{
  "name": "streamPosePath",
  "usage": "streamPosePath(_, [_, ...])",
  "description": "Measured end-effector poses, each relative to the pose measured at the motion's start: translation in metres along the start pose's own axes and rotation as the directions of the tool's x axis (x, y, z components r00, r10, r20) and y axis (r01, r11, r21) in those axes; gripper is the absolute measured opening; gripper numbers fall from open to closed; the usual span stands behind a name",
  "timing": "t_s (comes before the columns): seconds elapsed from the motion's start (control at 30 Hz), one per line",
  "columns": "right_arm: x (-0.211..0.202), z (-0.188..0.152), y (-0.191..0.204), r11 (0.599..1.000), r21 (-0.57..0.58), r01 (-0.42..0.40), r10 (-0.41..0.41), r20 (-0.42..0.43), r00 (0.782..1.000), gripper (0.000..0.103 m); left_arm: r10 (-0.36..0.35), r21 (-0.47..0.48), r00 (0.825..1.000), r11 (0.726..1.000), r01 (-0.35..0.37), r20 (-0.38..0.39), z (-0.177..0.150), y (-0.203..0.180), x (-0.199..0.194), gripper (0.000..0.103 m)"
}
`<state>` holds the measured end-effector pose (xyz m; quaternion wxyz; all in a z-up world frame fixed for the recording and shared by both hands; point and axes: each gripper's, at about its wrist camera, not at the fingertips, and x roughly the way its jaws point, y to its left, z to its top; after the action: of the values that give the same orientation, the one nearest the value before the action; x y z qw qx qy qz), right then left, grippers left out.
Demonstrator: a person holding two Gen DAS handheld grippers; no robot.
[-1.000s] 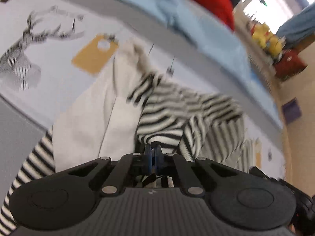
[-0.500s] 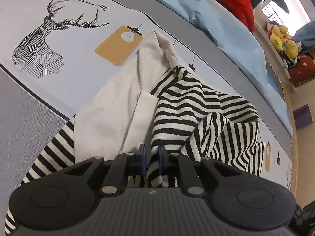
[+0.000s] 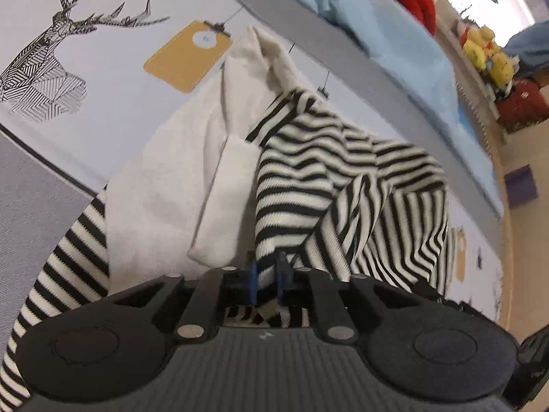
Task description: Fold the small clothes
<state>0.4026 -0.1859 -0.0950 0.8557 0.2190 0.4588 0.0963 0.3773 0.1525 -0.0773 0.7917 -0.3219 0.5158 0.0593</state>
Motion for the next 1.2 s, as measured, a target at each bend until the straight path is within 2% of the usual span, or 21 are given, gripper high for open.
streamPosePath(0.07, [-0.012,0.004,0.0,1.0,-0.002,-0.01,0.01,0.042,0.999,0.001,-0.031,-0.007,0.999,0.999,0.031,0.037,0.002,0.0,-0.005,0.005])
streamPosePath(0.13, [-0.032,0.01,0.001,0.998,-0.004,-0.056,0.056,0.1,0.993,0.001,-0.067,-0.012,0.994,0.998,0.068,0.084,0.004,0.0,-0.011,0.003])
streamPosePath(0.23, [-0.072,0.018,0.006,0.984,-0.072,-0.16,0.172,0.214,0.962,0.001,-0.129,-0.03,0.981,0.99,0.135,0.145,0.008,0.001,-0.022,0.003])
streamPosePath(0.3, [-0.097,0.019,0.011,0.969,-0.171,-0.181,0.222,0.263,0.939,0.001,-0.17,-0.051,0.969,0.982,0.182,0.181,0.01,0.004,-0.03,0.003])
streamPosePath(0.4, [-0.121,0.014,0.01,0.933,-0.284,-0.22,0.291,0.24,0.926,0.001,-0.2,-0.074,0.951,0.972,0.222,0.235,0.015,0.009,-0.041,0.003])
streamPosePath(0.47, [-0.119,0.012,0.007,0.921,-0.312,-0.232,0.289,0.152,0.945,0.001,-0.189,-0.095,0.946,0.971,0.22,0.264,0.018,0.016,-0.048,0.003])
streamPosePath(0.5, [-0.113,0.01,0.006,0.916,-0.332,-0.227,0.267,0.079,0.96,0.001,-0.173,-0.11,0.95,0.972,0.208,0.262,0.02,0.02,-0.049,0.003])
streamPosePath(0.57, [-0.094,0.0,0.006,0.91,-0.379,-0.166,0.155,-0.06,0.986,0.001,-0.084,-0.11,0.979,0.988,0.105,0.185,0.021,0.023,-0.041,0.003])
streamPosePath(0.6, [-0.08,-0.006,0.003,0.911,-0.392,-0.125,0.079,-0.132,0.988,0.001,-0.007,-0.091,0.994,0.996,0.017,0.112,0.019,0.023,-0.031,0.003])
streamPosePath(0.63, [-0.069,-0.011,-0.002,0.916,-0.391,-0.093,0.019,-0.188,0.982,0.001,0.066,-0.079,0.996,0.995,-0.062,0.051,0.016,0.026,-0.021,0.004])
streamPosePath(0.67, [-0.06,-0.014,-0.006,0.921,-0.384,-0.069,-0.02,-0.221,0.975,0.002,0.115,-0.093,0.993,0.989,-0.112,0.028,0.013,0.03,-0.016,0.004])
streamPosePath(0.7, [-0.055,-0.015,-0.009,0.928,-0.369,-0.055,-0.036,-0.234,0.972,0.004,0.122,-0.124,0.992,0.985,-0.117,0.033,0.012,0.034,-0.015,0.004])
streamPosePath(0.77, [-0.057,-0.01,-0.011,0.94,-0.337,-0.045,-0.025,-0.202,0.979,0.008,0.066,-0.142,0.996,0.988,-0.057,0.06,0.016,0.032,-0.021,0.007])
streamPosePath(0.8, [-0.059,-0.005,-0.011,0.947,-0.317,-0.046,-0.012,-0.179,0.984,0.014,0.044,-0.129,0.995,0.991,-0.033,0.085,0.018,0.028,-0.027,0.013])
streamPosePath(0.83, [-0.061,0.0,-0.013,0.956,-0.292,-0.043,-0.003,-0.156,0.988,0.032,0.025,-0.118,0.993,0.993,-0.011,0.114,0.018,0.024,-0.032,0.025])
streamPosePath(0.87, [-0.062,0.005,-0.016,0.966,-0.256,-0.034,0.002,-0.124,0.992,0.047,-0.002,-0.112,0.991,0.994,0.017,0.134,0.017,0.02,-0.035,0.032])
streamPosePath(0.9, [-0.064,0.009,-0.019,0.975,-0.222,-0.022,0.001,-0.095,0.996,0.049,-0.028,-0.112,0.99,0.993,0.043,0.135,0.014,0.018,-0.036,0.04])
streamPosePath(0.97, [-0.061,0.014,-0.027,0.988,-0.153,-0.002,-0.008,-0.061,0.998,0.049,-0.07,-0.116,0.992,0.99,0.082,0.103,0.011,0.014,-0.03,0.04])
streamPosePath(1.03, [-0.05,0.017,-0.03,0.996,-0.092,0.004,-0.009,-0.056,0.998,0.049,-0.081,-0.112,0.996,0.99,0.086,0.048,0.007,0.009,-0.019,0.04])
streamPosePath(1.13, [-0.037,0.014,-0.031,0.999,-0.039,0.004,-0.007,-0.072,0.997,0.049,-0.032,-0.062,0.999,0.998,0.029,-0.042,0.001,0.001,0.001,0.041])
streamPosePath(1.2, [-0.027,0.012,-0.029,0.999,-0.031,0.018,-0.021,-0.09,0.996,0.049,0.007,-0.05,0.998,0.999,-0.01,-0.07,-0.007,0.003,0.009,0.04])
